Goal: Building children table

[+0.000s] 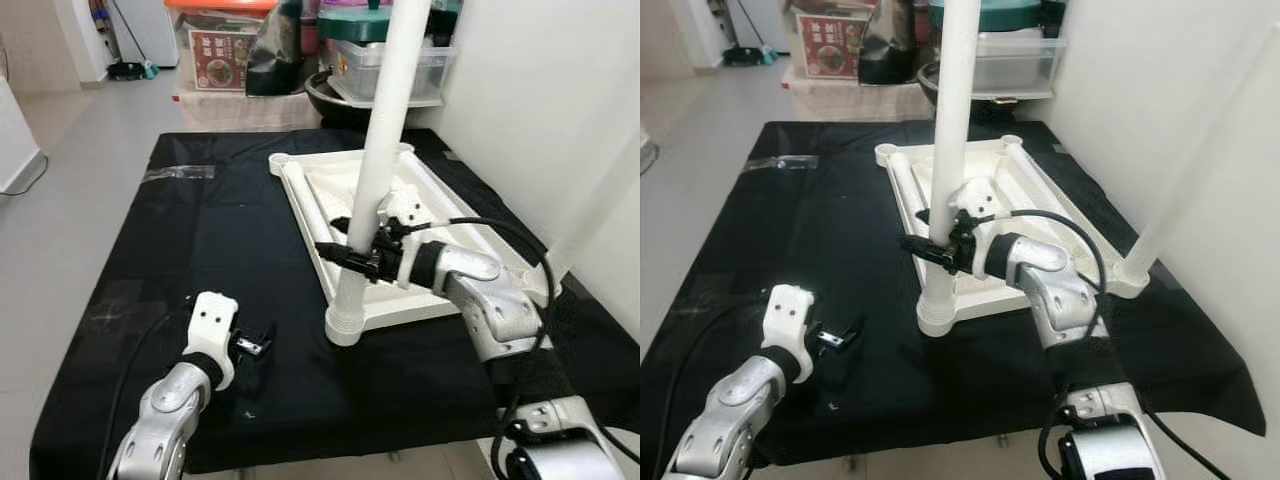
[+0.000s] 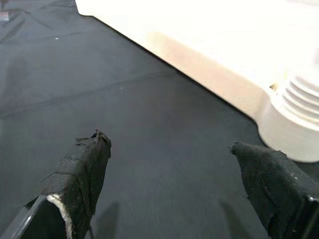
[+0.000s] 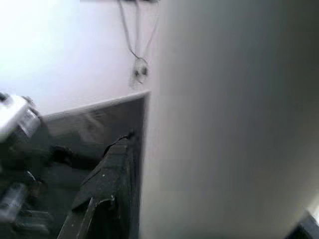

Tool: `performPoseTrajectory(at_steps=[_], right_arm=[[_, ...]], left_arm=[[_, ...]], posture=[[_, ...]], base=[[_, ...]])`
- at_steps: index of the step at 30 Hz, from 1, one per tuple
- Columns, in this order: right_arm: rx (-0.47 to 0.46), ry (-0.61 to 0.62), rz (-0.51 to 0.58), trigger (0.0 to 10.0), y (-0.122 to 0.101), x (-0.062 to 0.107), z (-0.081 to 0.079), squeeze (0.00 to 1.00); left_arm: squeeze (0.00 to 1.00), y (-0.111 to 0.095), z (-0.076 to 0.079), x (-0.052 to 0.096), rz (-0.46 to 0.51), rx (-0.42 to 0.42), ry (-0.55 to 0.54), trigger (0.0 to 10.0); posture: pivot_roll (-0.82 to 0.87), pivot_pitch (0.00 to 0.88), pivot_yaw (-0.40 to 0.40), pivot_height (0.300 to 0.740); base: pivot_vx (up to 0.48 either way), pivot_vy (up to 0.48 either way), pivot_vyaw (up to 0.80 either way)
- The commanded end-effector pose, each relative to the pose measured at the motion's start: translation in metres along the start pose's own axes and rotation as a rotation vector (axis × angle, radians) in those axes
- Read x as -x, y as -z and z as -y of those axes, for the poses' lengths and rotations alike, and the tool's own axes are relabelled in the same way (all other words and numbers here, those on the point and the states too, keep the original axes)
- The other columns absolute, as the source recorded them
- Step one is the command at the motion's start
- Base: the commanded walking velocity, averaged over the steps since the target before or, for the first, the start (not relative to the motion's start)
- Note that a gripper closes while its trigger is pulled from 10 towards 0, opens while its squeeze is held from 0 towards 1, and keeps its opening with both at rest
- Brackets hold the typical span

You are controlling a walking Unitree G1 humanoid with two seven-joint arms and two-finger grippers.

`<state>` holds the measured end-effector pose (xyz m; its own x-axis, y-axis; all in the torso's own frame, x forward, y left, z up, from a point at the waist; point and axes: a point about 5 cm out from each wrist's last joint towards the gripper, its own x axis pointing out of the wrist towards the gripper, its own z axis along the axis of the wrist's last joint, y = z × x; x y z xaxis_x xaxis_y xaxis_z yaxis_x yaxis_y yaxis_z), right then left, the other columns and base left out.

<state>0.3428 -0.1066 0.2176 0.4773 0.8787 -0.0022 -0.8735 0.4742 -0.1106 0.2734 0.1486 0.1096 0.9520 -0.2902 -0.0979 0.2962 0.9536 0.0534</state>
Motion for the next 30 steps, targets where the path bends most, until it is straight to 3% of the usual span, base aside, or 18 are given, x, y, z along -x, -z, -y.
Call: performPoseTrajectory(at_steps=[1,4,5,6,7,8,9,12,17,18,19,20,21,22,23,28,29,30], right_arm=[[0.009,-0.073,0.066,0.0,-0.011,-0.011,-0.008,0.0],[-0.013,-0.069,0.089,0.0,-0.012,-0.011,-0.008,0.0],[-0.025,0.161,0.039,0.0,-0.003,-0.009,0.009,0.0],[-0.025,0.161,0.039,0.0,-0.003,-0.009,0.009,0.0],[-0.058,0.624,-0.09,0.0,0.019,0.01,0.039,0.0],[-0.058,0.624,-0.09,0.0,0.019,0.01,0.039,0.0],[-0.075,0.885,-0.159,0.0,0.033,0.031,0.052,0.0],[-0.059,1.237,-0.255,0.0,0.054,0.07,0.049,0.0],[-0.064,1.273,-0.26,0.0,0.058,0.071,0.028,0.0],[-0.07,1.246,-0.259,4.5,0.059,0.064,0.016,0.0],[-0.07,1.246,-0.259,4.5,0.059,0.064,0.016,0.0],[-0.089,1.187,-0.232,10.0,0.056,0.054,0.005,0.0],[-0.088,1.118,-0.161,10.0,0.045,0.045,-0.001,0.57],[-0.088,1.118,-0.161,10.0,0.045,0.045,-0.001,0.57],[-0.098,1.06,-0.102,10.0,0.034,0.039,-0.003,1.0],[-0.083,0.915,0.007,10.0,0.005,0.028,0.003,1.0],[-0.027,0.766,0.067,10.0,-0.018,0.021,0.005,0.0],[-0.027,0.766,0.067,10.0,-0.018,0.021,0.005,0.0]], left_arm=[[0.0,0.003,-0.002,0.003,-0.017,-0.002,-0.012,10.0],[0.0,0.003,-0.003,0.004,-0.018,-0.002,-0.013,10.0],[0.0,0.004,-0.003,0.004,-0.02,-0.003,-0.014,10.0],[0.0,0.004,-0.003,0.004,-0.02,-0.003,-0.014,10.0],[0.0,0.004,-0.002,0.004,-0.023,-0.002,-0.01,10.0],[0.0,0.004,-0.002,0.004,-0.023,-0.002,-0.01,10.0],[0.0,0.005,-0.001,0.004,-0.025,-0.001,-0.005,10.0],[0.0,0.005,0.002,0.002,-0.027,0.0,0.008,10.0],[0.0,0.004,0.002,0.002,-0.025,0.0,0.012,10.0],[0.0,0.004,0.002,0.002,-0.026,0.001,0.014,10.0],[0.0,0.004,0.002,0.002,-0.026,0.001,0.014,10.0],[0.0,0.005,0.002,0.002,-0.027,0.001,0.016,10.0],[0.0,0.005,0.002,0.002,-0.029,0.001,0.021,10.0],[0.0,0.005,0.002,0.002,-0.029,0.001,0.021,10.0],[0.0,0.005,0.002,0.002,-0.031,0.001,0.024,10.0],[0.0,0.005,0.002,0.0,-0.03,0.001,0.027,10.0],[0.0,0.004,0.002,-0.001,-0.028,0.002,0.027,10.0],[0.0,0.004,0.002,-0.001,-0.028,0.002,0.027,10.0]], posture=[[0.06,0.0,-0.094,0.74],[0.06,0.0,-0.094,0.74],[0.05,0.0,-0.086,0.74],[0.05,0.0,-0.086,0.74],[0.04,0.0,-0.079,0.74],[0.04,0.0,-0.079,0.74],[0.04,0.0,-0.077,0.74],[0.03,0.0,-0.07,0.74],[0.03,0.0,-0.065,0.74],[0.02,0.0,-0.061,0.74],[0.02,0.0,-0.061,0.74],[0.02,0.0,-0.053,0.74],[0.01,0.0,-0.05,0.74],[0.01,0.0,-0.05,0.74],[0.01,0.0,-0.049,0.74],[0.01,0.0,-0.049,0.74],[0.01,0.0,-0.048,0.74],[0.01,0.0,-0.048,0.74]], base=[[0.0,0.0,0.0],[0.0,0.0,0.0],[0.0,0.0,0.0],[0.0,0.0,0.0],[0.0,0.0,0.0],[0.0,0.0,0.0],[0.0,0.0,0.0],[0.0,0.0,0.0],[0.0,0.0,0.0],[0.0,0.0,0.0],[0.0,0.0,0.0],[0.0,0.0,0.0],[0.0,0.0,0.0],[0.0,0.0,0.0],[0.0,0.0,0.0],[0.0,0.0,0.0],[0.0,0.0,0.0],[0.0,0.0,0.0]])
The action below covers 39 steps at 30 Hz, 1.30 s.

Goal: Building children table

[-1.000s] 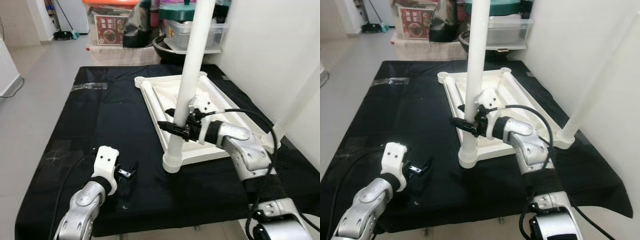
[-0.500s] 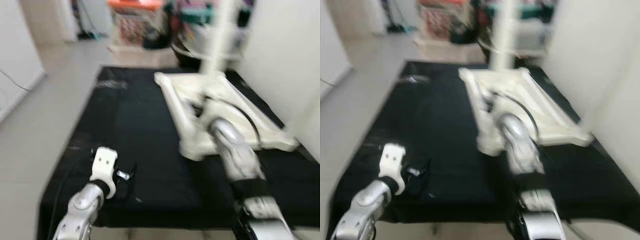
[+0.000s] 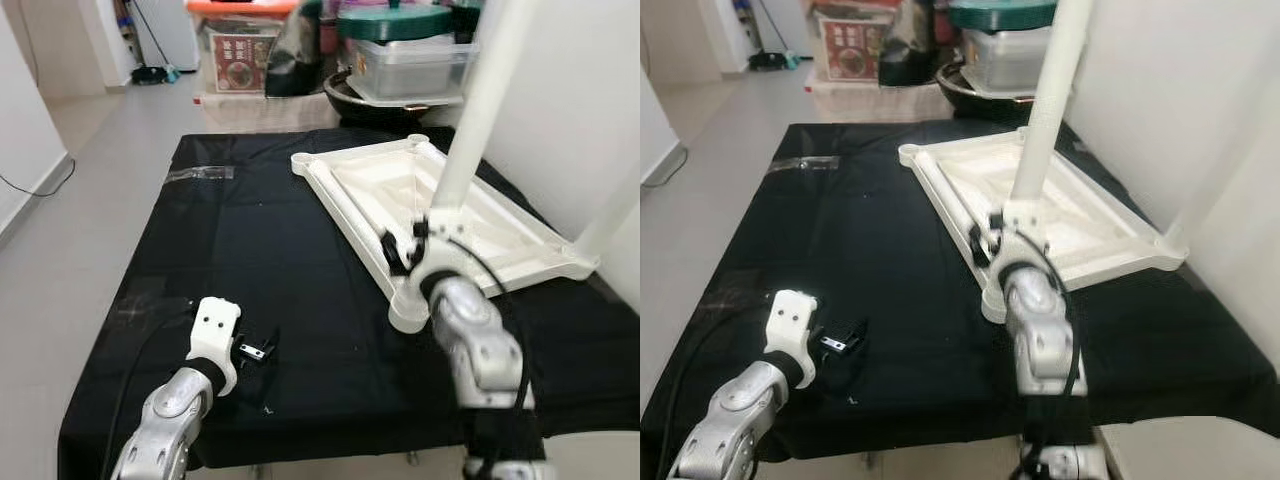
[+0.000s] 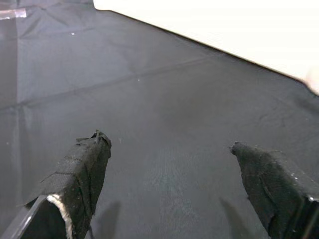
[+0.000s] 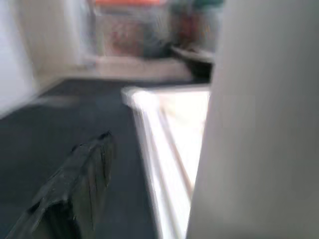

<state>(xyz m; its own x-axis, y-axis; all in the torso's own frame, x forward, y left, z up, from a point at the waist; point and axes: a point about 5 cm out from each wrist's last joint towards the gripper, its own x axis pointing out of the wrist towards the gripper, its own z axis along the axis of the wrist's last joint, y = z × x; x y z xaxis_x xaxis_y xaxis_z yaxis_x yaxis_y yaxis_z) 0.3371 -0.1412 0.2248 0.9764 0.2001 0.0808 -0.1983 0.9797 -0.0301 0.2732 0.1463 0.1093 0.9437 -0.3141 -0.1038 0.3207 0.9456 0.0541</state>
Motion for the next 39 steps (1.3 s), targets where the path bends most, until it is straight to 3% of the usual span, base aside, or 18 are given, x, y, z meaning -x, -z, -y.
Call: performPoseTrajectory(at_steps=[1,3,4,12,13,15,16,17,18,20,22,24,28,30,33,34,35,39], right_arm=[[-0.009,-0.108,0.048,10.0,-0.011,-0.002,-0.014,0.0],[0.011,-0.259,0.1,10.0,-0.03,-0.005,-0.012,0.0],[0.08,-0.551,0.175,10.0,-0.053,-0.004,-0.002,0.0],[0.068,-0.835,0.083,10.0,-0.029,-0.005,-0.016,0.0],[0.059,-0.866,0.072,7.7,-0.021,-0.006,-0.025,0.0],[0.059,-0.866,0.072,7.7,-0.021,-0.006,-0.025,0.0],[0.037,-0.863,0.064,3.0,-0.017,-0.01,-0.033,0.0],[0.037,-0.863,0.064,3.0,-0.017,-0.01,-0.033,0.0],[0.007,-0.85,0.059,0.1,-0.014,-0.015,-0.041,0.0],[-0.03,-0.779,0.038,0.0,-0.009,-0.02,-0.046,0.0],[-0.041,-0.675,-0.005,0.0,-0.002,-0.027,-0.045,0.0],[-0.056,-0.131,-0.16,0.0,0.025,-0.04,-0.004,0.0],[-0.06,0.071,-0.201,0.0,0.033,-0.039,0.014,0.0],[-0.104,0.473,-0.176,0.0,0.044,-0.003,0.045,0.0],[-0.14,0.502,-0.154,0.0,0.043,0.011,0.039,0.0],[-0.161,0.436,-0.088,10.0,0.033,0.018,0.024,0.0],[-0.194,0.291,-0.007,10.0,0.017,0.017,0.004,0.0],[-0.203,0.187,0.058,10.0,0.002,0.014,-0.005,0.0]], left_arm=[[0.0,0.004,0.0,0.0,-0.023,0.006,0.001,10.0],[0.0,0.004,0.0,-0.001,-0.021,0.006,0.002,10.0],[0.0,0.004,0.001,-0.003,-0.018,0.005,0.006,10.0],[0.0,0.002,0.001,-0.004,-0.011,0.003,0.0,10.0],[0.0,0.002,0.001,-0.004,-0.01,0.003,-0.002,10.0],[0.0,0.002,0.001,-0.004,-0.01,0.003,-0.002,10.0],[0.0,0.002,0.001,-0.003,-0.01,0.003,-0.003,10.0],[0.0,0.002,0.001,-0.003,-0.01,0.003,-0.003,10.0],[0.0,0.002,0.001,-0.003,-0.01,0.004,-0.004,10.0],[0.0,0.003,0.0,-0.001,-0.011,0.003,-0.008,10.0],[0.0,0.003,-0.001,0.0,-0.013,0.001,-0.011,10.0],[0.0,0.005,-0.002,0.002,-0.019,0.002,-0.015,10.0],[0.0,0.006,-0.002,0.003,-0.02,0.003,-0.015,10.0],[0.0,0.007,0.003,0.002,-0.024,0.011,0.0,10.0],[0.0,0.007,0.004,0.001,-0.025,0.014,0.007,10.0],[0.0,0.007,0.005,0.0,-0.027,0.013,0.015,10.0],[0.0,0.007,0.006,-0.001,-0.029,0.012,0.022,10.0],[0.0,0.007,0.006,-0.002,-0.029,0.008,0.028,10.0]], posture=[[0.01,0.0,-0.048,0.74],[0.0,0.0,-0.047,0.74],[0.02,0.0,-0.06,0.74],[0.03,0.0,-0.071,0.74],[0.04,0.0,-0.074,0.74],[0.04,0.0,-0.074,0.74],[0.05,0.0,-0.079,0.74],[0.05,0.0,-0.079,0.74],[0.05,0.0,-0.082,0.74],[0.05,0.0,-0.085,0.74],[0.05,0.0,-0.085,0.74],[0.03,0.0,-0.078,0.74],[0.03,0.0,-0.078,0.74],[0.01,0.0,-0.058,0.74],[0.01,0.0,-0.055,0.74],[0.01,0.0,-0.05,0.74],[0.0,0.0,-0.042,0.74],[-0.01,0.0,-0.038,0.74]], base=[[0.0,0.0,0.0],[0.0,0.0,0.0],[0.0,0.0,0.0],[0.0,0.0,0.0],[0.0,0.0,0.0],[0.0,0.0,0.0],[0.0,0.0,0.0],[0.0,0.0,0.0],[0.0,0.0,0.0],[0.0,0.0,0.0],[0.0,0.0,0.0],[0.0,0.0,0.0],[0.0,0.0,0.0],[0.0,0.0,0.0],[0.0,0.0,0.0],[0.0,0.0,0.0],[0.0,0.0,0.0],[0.0,0.0,0.0]])
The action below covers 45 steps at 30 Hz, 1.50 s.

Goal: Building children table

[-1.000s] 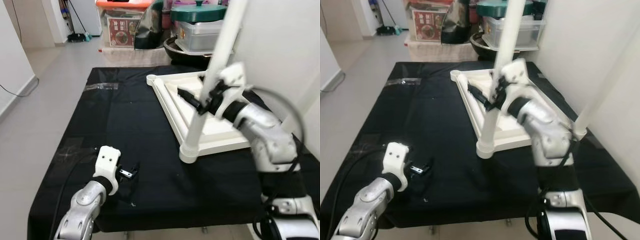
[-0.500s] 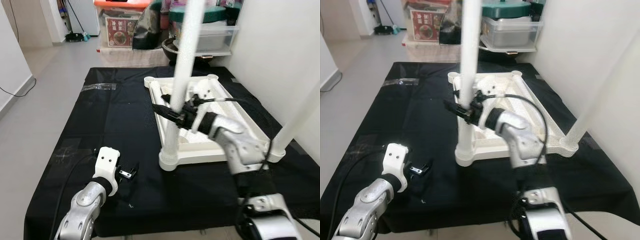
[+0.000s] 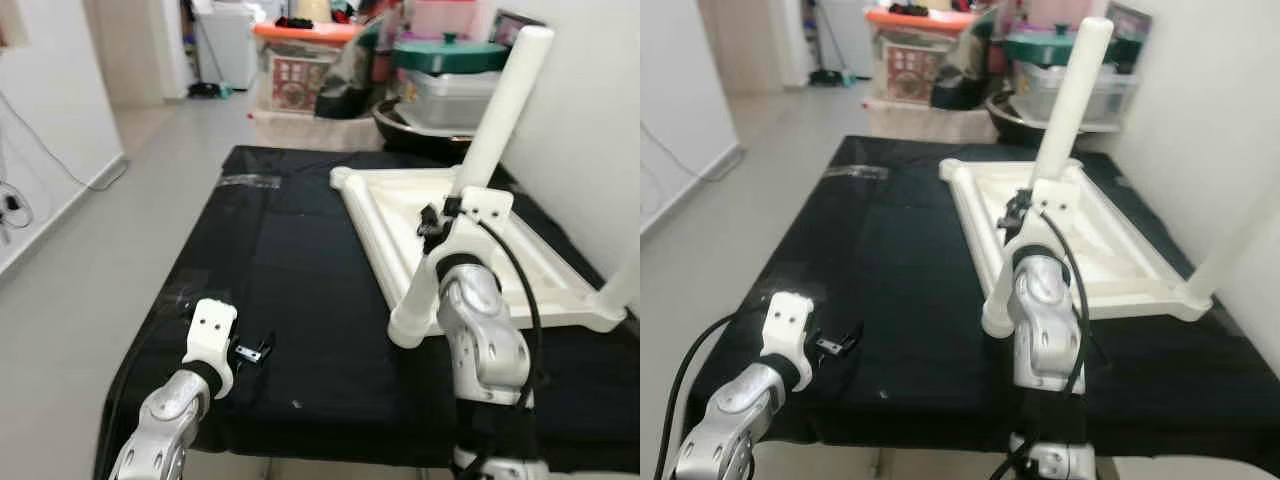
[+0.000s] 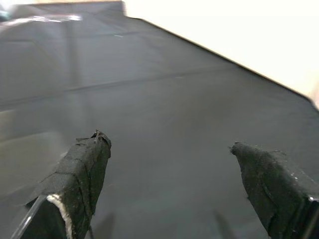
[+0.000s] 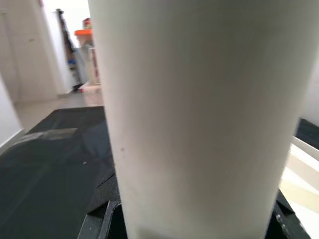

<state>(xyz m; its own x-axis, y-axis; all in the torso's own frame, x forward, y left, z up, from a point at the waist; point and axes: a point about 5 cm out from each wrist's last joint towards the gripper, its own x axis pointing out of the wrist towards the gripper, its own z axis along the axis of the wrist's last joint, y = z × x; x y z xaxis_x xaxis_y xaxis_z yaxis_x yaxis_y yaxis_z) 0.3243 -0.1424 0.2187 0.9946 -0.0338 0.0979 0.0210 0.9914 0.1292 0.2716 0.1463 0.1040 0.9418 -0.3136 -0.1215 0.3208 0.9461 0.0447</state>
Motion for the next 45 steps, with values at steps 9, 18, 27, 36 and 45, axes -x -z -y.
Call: performPoseTrajectory(at_steps=[9,18,27,36,45], right_arm=[[-0.036,-0.958,0.133,10.0,-0.071,-0.014,-0.029,0.0],[0.089,-1.268,-0.124,5.3,-0.001,-0.008,-0.048,0.0],[0.164,-0.601,-0.205,0.0,0.025,-0.052,-0.04,0.0],[0.041,-0.155,-0.26,10.0,0.047,-0.014,-0.01,0.0],[0.001,-0.974,-0.148,10.0,-0.01,-0.001,-0.043,0.0]], left_arm=[[0.0,-0.001,0.001,-0.004,-0.002,-0.008,0.019,10.0],[0.0,-0.002,0.004,-0.004,0.004,-0.006,0.016,10.0],[0.0,-0.001,-0.001,-0.002,-0.001,-0.015,0.008,10.0],[0.0,0.001,0.003,0.0,-0.007,-0.002,0.014,10.0],[0.0,-0.003,0.003,-0.007,-0.002,-0.002,0.056,10.0]], posture=[[0.02,0.0,-0.065,0.74],[0.06,0.0,-0.078,0.74],[0.05,0.0,-0.077,0.74],[0.03,0.0,-0.057,0.74],[0.01,0.0,-0.037,0.74]], base=[[0.0,0.0,0.0],[0.0,0.0,0.0],[0.0,0.0,0.0],[0.0,0.0,0.0],[0.0,0.0,0.0]])
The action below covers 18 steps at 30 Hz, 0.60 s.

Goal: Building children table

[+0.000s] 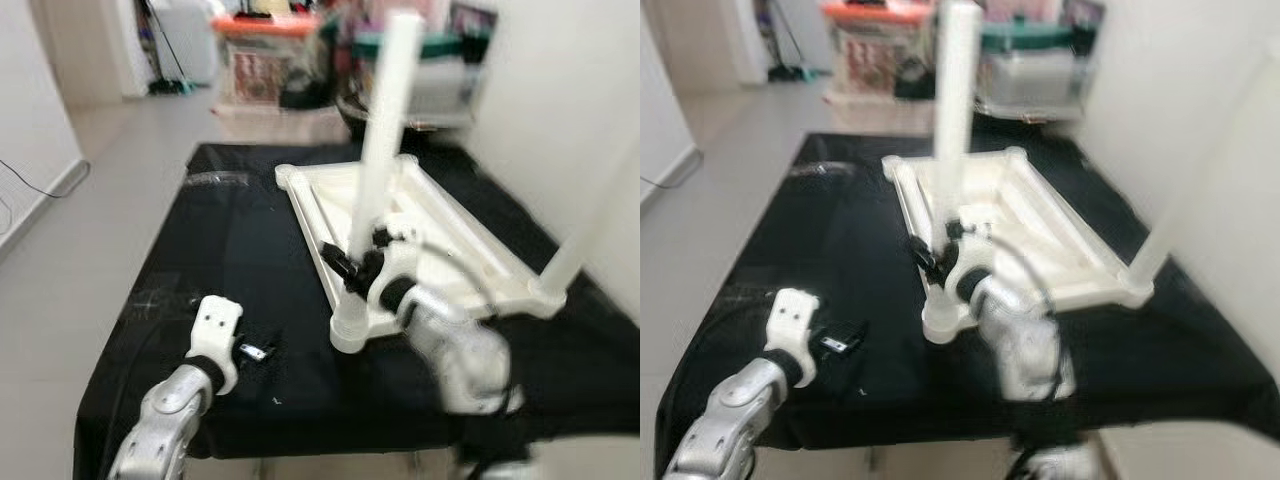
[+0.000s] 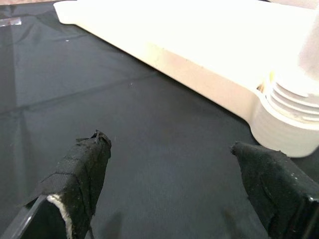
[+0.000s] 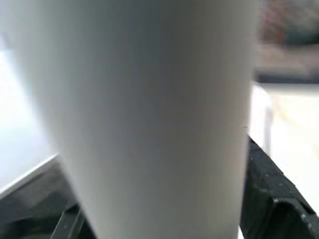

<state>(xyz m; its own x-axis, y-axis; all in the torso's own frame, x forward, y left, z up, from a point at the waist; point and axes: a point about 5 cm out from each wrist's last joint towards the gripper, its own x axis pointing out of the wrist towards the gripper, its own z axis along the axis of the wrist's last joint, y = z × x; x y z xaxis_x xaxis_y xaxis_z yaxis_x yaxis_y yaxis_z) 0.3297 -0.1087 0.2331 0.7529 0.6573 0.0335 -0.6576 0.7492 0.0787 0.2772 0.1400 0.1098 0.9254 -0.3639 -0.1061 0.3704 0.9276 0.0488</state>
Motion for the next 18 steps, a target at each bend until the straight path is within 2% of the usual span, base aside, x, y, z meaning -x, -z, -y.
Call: performPoseTrajectory(at_steps=[1,3,6,7,8,9,13,14,15,16,18], right_arm=[[0.014,-0.234,-0.013,10.0,0.0,-0.001,-0.009,0.0],[0.079,-0.445,-0.066,10.0,0.004,0.001,-0.008,0.0],[0.1,-0.491,-0.09,10.0,0.008,0.001,-0.009,0.0],[0.099,-0.524,-0.099,9.6,0.014,-0.005,-0.011,0.0],[0.088,-0.531,-0.097,0.0,0.02,-0.013,-0.015,0.0],[0.074,-0.529,-0.092,0.0,0.023,-0.018,-0.017,0.0],[0.067,-0.528,-0.089,0.0,0.025,-0.021,-0.019,0.0],[0.076,-0.036,-0.142,0.0,0.034,-0.034,0.012,0.0],[0.076,-0.036,-0.142,0.0,0.034,-0.034,0.012,0.0],[0.065,0.371,-0.148,0.0,0.039,-0.029,0.039,0.0],[0.065,0.371,-0.148,0.0,0.039,-0.029,0.039,0.0]], left_arm=[[0.0,0.004,-0.001,0.0,-0.02,0.009,0.004,10.0],[0.0,0.004,0.001,-0.002,-0.016,0.011,0.006,10.0],[0.0,0.004,0.002,-0.002,-0.014,0.012,0.007,10.0],[0.0,0.003,0.002,-0.002,-0.011,0.012,0.003,10.0],[0.0,0.003,0.002,-0.001,-0.009,0.013,-0.004,10.0],[0.0,0.003,0.001,0.0,-0.008,0.014,-0.009,10.0],[0.0,0.003,0.001,0.0,-0.008,0.014,-0.012,10.0],[0.0,0.005,0.0,0.003,-0.013,0.015,-0.016,10.0],[0.0,0.005,0.0,0.003,-0.013,0.015,-0.016,10.0],[0.0,0.006,-0.001,0.006,-0.017,0.015,-0.019,10.0],[0.0,0.006,-0.001,0.006,-0.017,0.015,-0.019,10.0]], posture=[[0.01,0.0,-0.037,0.74],[0.02,0.0,-0.051,0.74],[0.02,0.0,-0.053,0.74],[0.03,0.0,-0.064,0.74],[0.04,0.0,-0.071,0.74],[0.04,0.0,-0.071,0.74],[0.04,0.0,-0.071,0.74],[0.05,0.0,-0.076,0.74],[0.05,0.0,-0.076,0.74],[0.04,0.0,-0.073,0.74],[0.04,0.0,-0.073,0.74]], base=[[0.0,0.0,0.0],[0.0,0.0,0.0],[0.0,0.0,0.0],[0.0,0.0,0.0],[0.0,0.0,0.0],[0.0,0.0,0.0],[0.0,0.0,0.0],[0.0,0.0,0.0],[0.0,0.0,0.0],[0.0,0.0,0.0],[0.0,0.0,0.0]])
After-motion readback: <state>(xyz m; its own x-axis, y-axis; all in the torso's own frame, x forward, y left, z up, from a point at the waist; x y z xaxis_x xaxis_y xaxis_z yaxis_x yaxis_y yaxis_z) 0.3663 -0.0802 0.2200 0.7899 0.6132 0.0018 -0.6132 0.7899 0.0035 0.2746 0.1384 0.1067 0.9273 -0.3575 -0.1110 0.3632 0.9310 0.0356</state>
